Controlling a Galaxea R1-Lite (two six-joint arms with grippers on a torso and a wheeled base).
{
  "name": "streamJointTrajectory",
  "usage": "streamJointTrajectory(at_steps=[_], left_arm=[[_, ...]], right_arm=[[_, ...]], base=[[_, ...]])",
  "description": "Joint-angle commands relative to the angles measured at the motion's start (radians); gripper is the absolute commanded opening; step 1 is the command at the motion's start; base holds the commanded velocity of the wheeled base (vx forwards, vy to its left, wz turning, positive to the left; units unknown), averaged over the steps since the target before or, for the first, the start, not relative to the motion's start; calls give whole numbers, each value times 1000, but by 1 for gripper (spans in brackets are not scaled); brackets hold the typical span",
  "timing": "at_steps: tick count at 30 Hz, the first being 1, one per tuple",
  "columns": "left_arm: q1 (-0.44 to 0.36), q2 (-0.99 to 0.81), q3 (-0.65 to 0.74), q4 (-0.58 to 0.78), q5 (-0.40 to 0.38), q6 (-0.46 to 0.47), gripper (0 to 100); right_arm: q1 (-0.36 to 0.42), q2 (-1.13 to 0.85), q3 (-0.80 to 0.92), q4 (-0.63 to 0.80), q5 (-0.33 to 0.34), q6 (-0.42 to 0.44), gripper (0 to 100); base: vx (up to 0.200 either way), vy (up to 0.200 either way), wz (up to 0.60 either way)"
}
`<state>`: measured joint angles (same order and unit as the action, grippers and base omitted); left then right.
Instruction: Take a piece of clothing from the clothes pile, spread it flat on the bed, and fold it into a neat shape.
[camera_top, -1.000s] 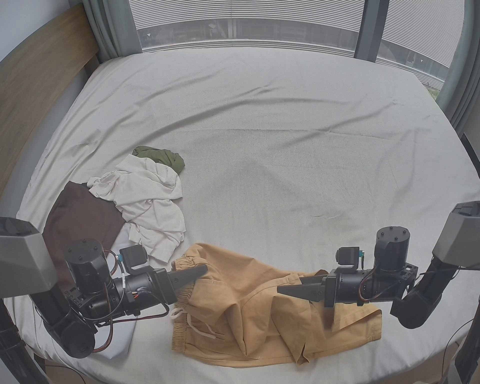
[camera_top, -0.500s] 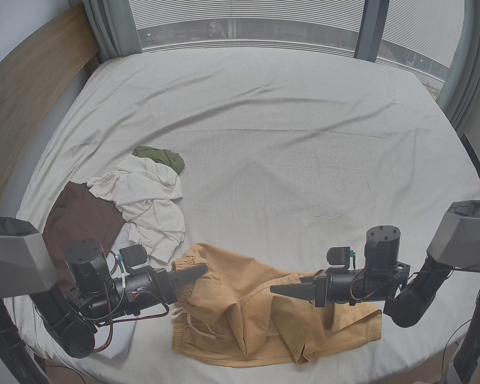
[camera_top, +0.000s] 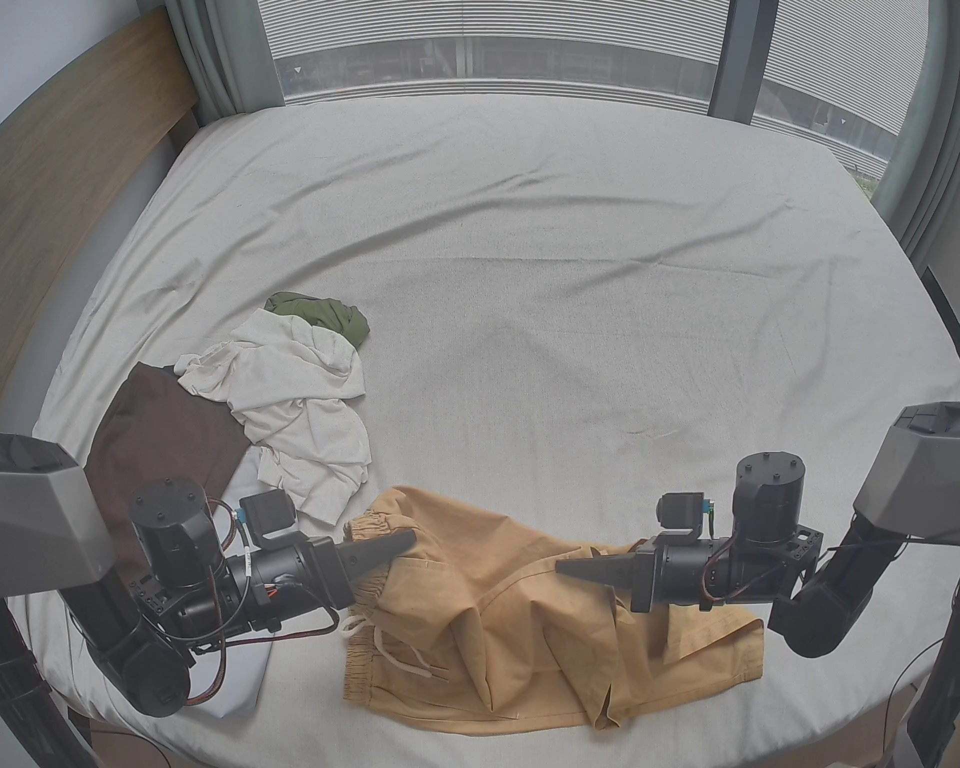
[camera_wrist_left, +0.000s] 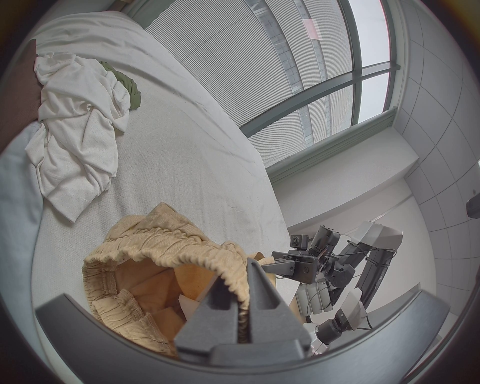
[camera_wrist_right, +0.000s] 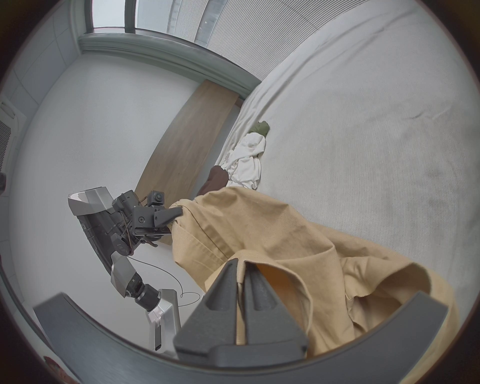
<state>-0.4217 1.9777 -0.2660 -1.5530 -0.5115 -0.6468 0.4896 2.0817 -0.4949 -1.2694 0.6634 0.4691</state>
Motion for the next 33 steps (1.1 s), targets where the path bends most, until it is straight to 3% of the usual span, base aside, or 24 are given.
streamJointTrajectory(at_steps=[1, 13, 20, 25, 33], left_arm=[[0, 0, -2, -2, 1, -1, 0], [1, -26, -2, -1, 1, 3, 0], [3, -36, -4, -2, 2, 7, 0], [4, -57, -7, -2, 2, 9, 0], [8, -83, -18, -2, -1, 7, 0]], right_arm=[[-16, -43, 42, -27, 1, 3, 0], [-54, -192, 222, -269, 10, 92, 0], [-65, -330, 329, -269, 18, 91, 0], [-77, -361, 309, -269, 24, 92, 0], [-177, -362, 306, -269, 67, 92, 0]], base=[[0, 0, 0], [0, 0, 0], [0, 0, 0], [0, 0, 0], [0, 0, 0]])
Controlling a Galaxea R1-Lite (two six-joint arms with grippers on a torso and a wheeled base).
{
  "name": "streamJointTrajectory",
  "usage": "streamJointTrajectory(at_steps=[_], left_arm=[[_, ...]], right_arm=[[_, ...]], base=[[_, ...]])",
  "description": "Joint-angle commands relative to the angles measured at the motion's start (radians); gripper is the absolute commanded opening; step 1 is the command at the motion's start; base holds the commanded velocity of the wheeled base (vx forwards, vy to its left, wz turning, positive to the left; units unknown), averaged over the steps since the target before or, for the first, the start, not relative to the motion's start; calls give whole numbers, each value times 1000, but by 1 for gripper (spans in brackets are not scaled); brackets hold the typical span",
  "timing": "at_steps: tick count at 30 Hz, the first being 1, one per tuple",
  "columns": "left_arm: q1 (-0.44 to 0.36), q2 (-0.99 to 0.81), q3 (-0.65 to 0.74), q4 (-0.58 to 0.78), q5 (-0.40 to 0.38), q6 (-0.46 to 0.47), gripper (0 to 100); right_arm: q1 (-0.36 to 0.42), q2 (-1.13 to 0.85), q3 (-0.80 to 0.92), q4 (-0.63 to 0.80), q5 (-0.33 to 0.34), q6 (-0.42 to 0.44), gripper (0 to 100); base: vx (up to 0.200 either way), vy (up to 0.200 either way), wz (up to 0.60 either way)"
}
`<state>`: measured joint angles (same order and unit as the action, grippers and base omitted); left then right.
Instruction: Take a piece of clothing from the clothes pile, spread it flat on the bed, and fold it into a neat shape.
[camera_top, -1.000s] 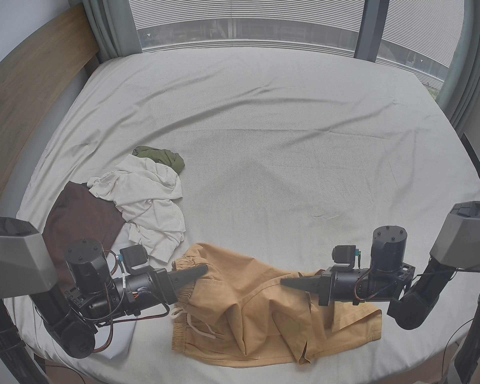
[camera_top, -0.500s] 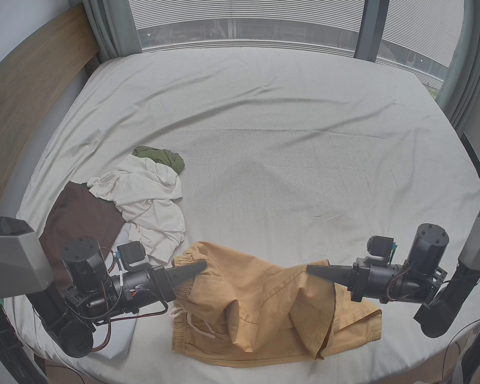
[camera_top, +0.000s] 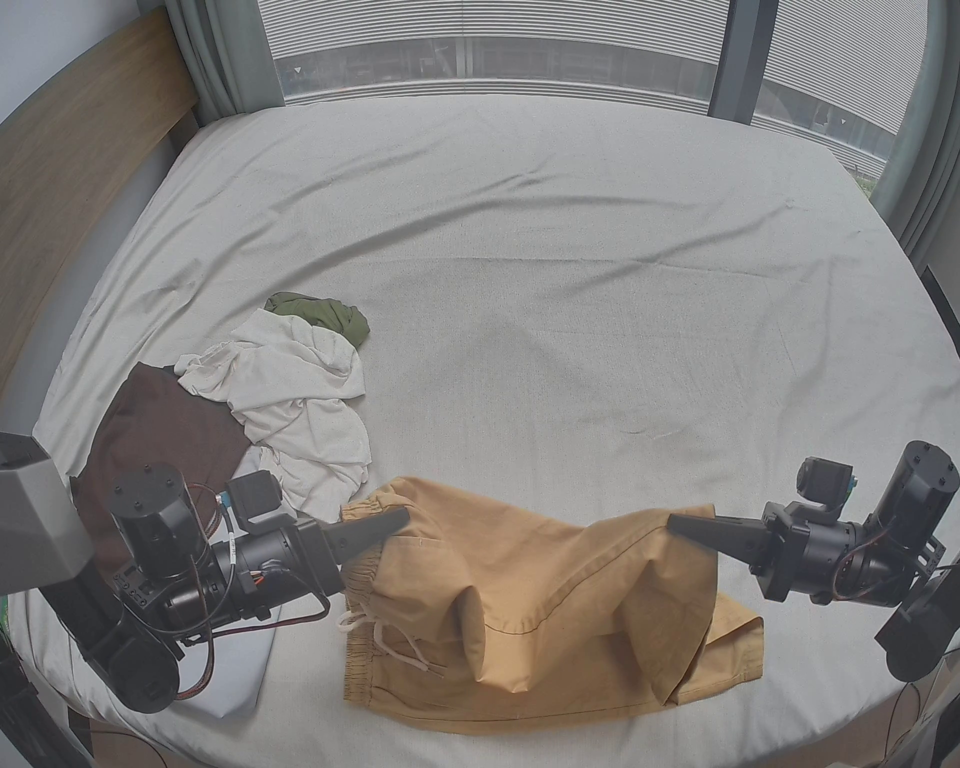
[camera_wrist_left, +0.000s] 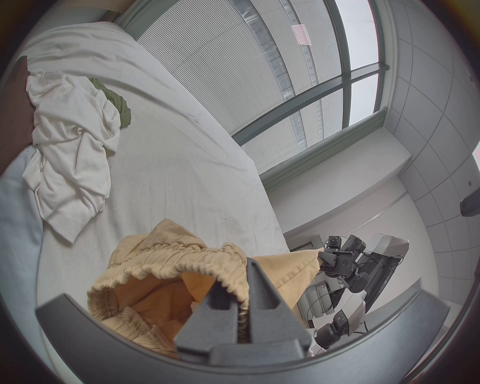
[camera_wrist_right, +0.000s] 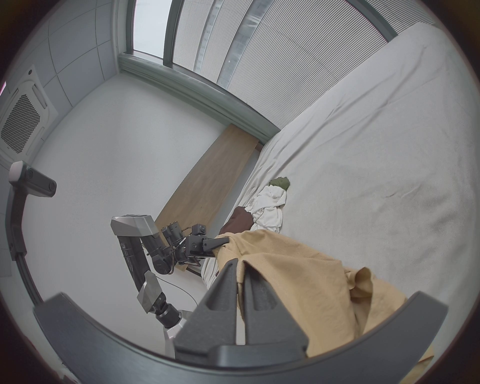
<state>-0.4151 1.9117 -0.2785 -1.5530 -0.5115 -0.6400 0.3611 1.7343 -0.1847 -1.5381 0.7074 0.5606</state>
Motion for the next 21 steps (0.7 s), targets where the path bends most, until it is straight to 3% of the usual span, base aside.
streamJointTrajectory(at_steps=[1, 21], left_arm=[[2, -17, -5, -2, -1, 0, 0], [56, -33, -30, -2, 2, -1, 0]], right_arm=[[-60, -15, -6, 0, 30, 1, 0], [-156, -13, -68, 0, 27, 30, 0]], base=[[0, 0, 0], [0, 0, 0]])
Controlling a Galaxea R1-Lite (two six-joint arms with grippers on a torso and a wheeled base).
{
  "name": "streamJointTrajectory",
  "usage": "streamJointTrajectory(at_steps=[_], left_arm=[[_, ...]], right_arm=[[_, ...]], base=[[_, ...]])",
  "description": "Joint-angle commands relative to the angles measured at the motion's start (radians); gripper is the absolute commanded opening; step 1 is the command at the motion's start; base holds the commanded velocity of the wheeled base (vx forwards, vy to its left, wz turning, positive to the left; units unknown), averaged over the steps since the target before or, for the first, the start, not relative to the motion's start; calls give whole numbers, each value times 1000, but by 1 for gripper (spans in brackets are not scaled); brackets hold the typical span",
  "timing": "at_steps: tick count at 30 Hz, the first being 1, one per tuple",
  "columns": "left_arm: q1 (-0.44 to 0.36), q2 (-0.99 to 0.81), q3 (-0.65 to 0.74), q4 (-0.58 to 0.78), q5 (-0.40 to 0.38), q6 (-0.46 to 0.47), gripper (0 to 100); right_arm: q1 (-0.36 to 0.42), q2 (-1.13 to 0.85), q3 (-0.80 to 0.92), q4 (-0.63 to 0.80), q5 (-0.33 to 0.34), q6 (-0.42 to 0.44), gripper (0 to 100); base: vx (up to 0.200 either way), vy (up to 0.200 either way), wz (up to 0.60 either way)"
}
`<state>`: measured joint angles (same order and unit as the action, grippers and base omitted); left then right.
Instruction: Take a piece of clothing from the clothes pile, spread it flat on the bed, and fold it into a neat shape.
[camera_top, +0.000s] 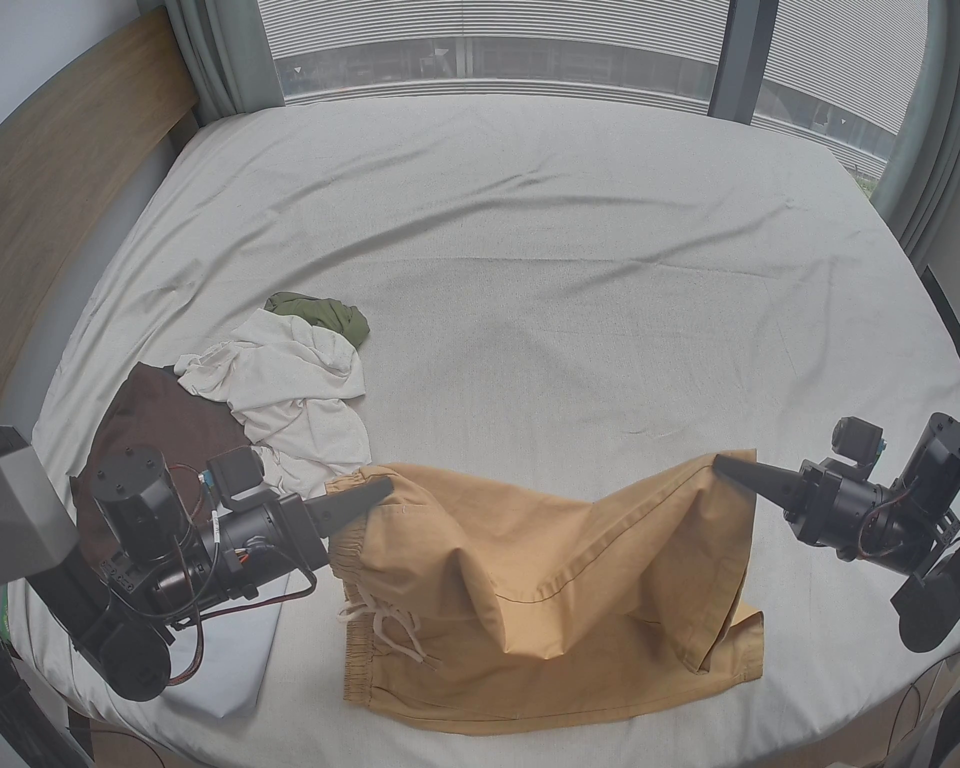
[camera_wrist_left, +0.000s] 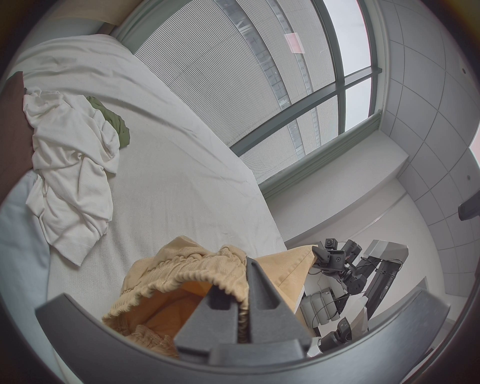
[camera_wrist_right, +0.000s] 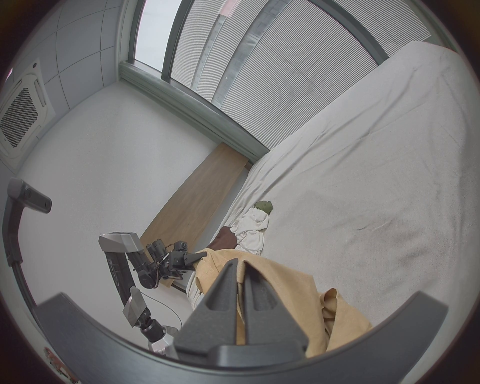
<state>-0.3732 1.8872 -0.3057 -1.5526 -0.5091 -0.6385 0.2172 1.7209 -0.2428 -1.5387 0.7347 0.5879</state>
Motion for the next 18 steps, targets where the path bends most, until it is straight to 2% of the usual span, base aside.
streamJointTrajectory(at_steps=[1, 18], left_arm=[[17, -11, -4, -3, 0, -3, 0], [54, -33, -21, -3, 0, -9, 0]], right_arm=[[-13, 0, -12, 0, 0, 3, 0], [-127, 0, -66, 0, 11, 33, 0]], base=[[0, 0, 0], [0, 0, 0]])
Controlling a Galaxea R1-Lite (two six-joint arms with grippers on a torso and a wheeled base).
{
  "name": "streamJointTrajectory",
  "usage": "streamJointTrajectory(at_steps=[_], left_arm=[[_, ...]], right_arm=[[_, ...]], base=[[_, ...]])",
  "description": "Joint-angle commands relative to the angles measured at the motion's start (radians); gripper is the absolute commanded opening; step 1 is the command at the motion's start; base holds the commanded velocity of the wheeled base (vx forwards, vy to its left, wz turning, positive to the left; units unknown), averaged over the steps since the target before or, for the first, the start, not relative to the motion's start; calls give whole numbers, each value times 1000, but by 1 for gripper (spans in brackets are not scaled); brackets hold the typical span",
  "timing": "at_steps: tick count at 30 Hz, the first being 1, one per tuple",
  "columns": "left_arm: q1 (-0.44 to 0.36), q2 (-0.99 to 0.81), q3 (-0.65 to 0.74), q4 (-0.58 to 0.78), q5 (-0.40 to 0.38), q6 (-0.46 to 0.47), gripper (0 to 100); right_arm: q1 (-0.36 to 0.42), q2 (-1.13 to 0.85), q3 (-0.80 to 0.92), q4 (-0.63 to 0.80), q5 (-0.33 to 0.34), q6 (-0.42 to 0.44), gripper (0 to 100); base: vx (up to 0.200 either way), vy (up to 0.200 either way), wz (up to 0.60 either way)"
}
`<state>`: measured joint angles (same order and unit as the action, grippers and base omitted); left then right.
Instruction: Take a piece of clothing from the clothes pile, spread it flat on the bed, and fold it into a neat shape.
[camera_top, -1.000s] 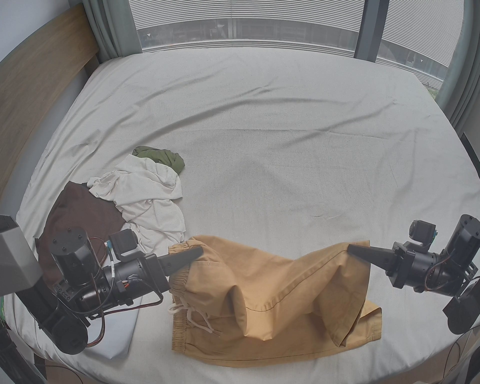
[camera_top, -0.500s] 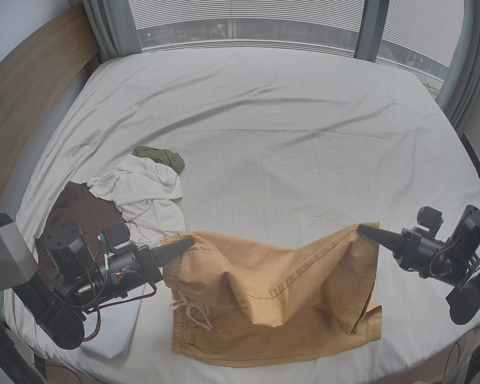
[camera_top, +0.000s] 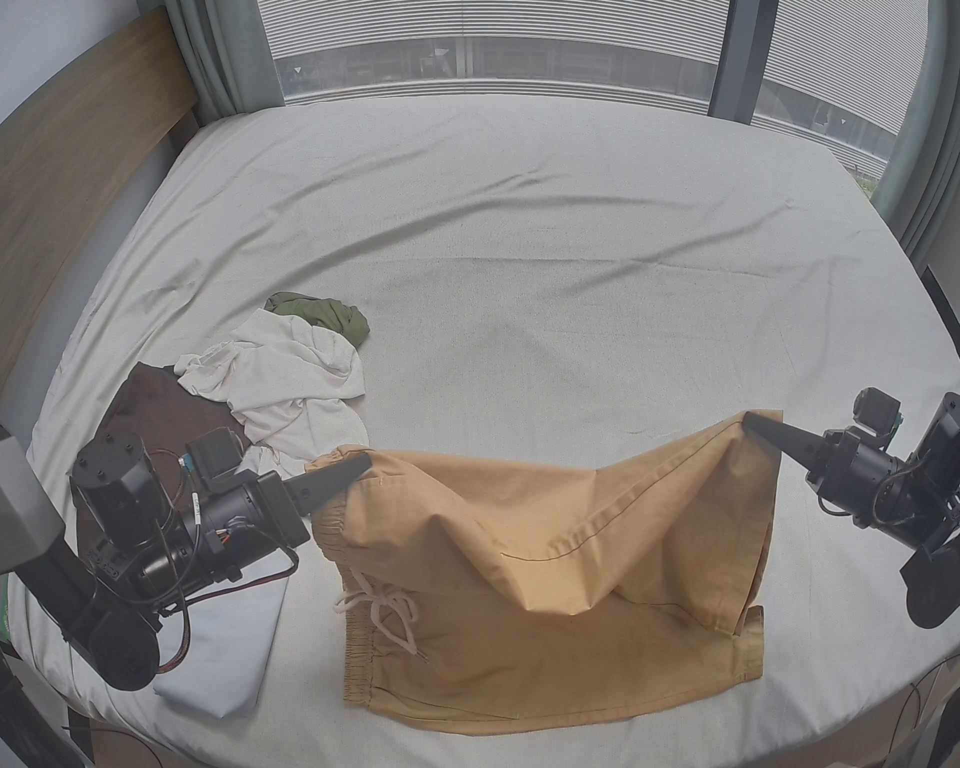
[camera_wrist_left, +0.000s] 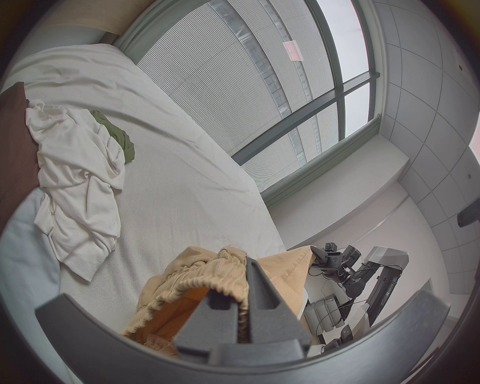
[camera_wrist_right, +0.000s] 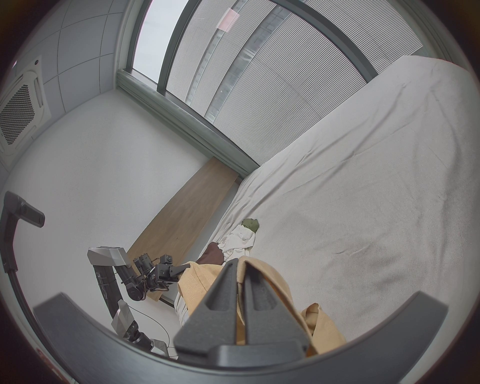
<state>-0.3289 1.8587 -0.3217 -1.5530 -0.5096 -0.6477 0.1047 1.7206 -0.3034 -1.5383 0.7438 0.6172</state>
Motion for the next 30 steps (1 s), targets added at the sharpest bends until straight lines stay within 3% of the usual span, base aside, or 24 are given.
streamJointTrajectory(at_steps=[1, 12, 30], left_arm=[[14, -4, -7, -2, 0, -1, 0], [36, -1, -17, -2, 0, -4, 0], [65, 4, -22, -2, 0, -4, 0]], right_arm=[[-16, 0, -6, -2, 2, 6, 0], [-83, -15, -52, -2, 17, 62, 0], [-145, -7, -69, 0, 31, 64, 0]], base=[[0, 0, 0], [0, 0, 0], [0, 0, 0]])
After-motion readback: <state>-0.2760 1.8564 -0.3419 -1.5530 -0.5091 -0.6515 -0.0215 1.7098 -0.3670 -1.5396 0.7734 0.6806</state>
